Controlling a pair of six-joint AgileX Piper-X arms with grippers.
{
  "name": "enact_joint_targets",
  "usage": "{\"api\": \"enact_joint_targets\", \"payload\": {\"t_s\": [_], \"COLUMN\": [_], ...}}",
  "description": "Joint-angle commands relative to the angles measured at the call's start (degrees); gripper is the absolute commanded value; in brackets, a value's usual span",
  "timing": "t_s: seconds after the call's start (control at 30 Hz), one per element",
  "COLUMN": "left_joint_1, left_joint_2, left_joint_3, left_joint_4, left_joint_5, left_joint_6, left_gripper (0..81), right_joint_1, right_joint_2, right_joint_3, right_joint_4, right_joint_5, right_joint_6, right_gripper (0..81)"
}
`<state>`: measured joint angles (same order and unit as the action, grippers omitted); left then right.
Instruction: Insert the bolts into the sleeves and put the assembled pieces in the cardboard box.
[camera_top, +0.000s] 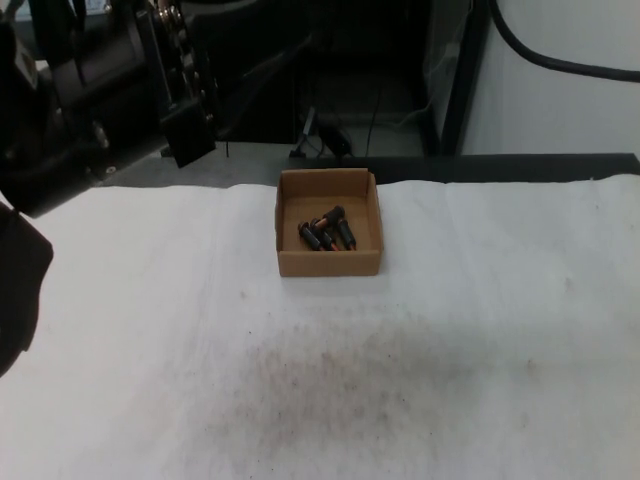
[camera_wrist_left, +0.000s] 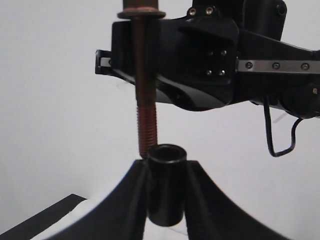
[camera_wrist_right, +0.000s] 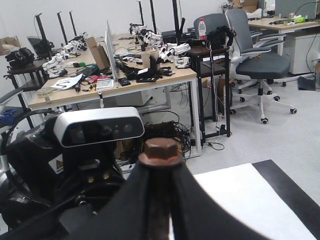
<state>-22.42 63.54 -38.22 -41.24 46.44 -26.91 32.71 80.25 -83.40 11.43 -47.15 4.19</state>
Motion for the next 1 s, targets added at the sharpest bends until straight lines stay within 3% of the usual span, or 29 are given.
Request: {"api": "enact_joint_targets", "payload": {"t_s": [0.0, 0.97], "left_joint_1": [0.19, 0.19], "left_joint_2": [-0.38, -0.38], "left_joint_3": [-0.67, -0.67], "left_joint_4": [0.69, 1.6], "left_joint_5": [1.31, 0.71], "left_joint_6": [-0.62, -0.62], "left_gripper": [0.4, 0.4], "right_joint_1": [0.07, 1.1], "right_joint_2": [-0.16, -0.16], "right_joint_3": [-0.12, -0.12], "right_joint_4": [-1.84, 0.33], "right_joint_5": [-1.23, -1.63], "right_joint_6": [-0.32, 0.51], "right_gripper": [0.8, 0.8]}}
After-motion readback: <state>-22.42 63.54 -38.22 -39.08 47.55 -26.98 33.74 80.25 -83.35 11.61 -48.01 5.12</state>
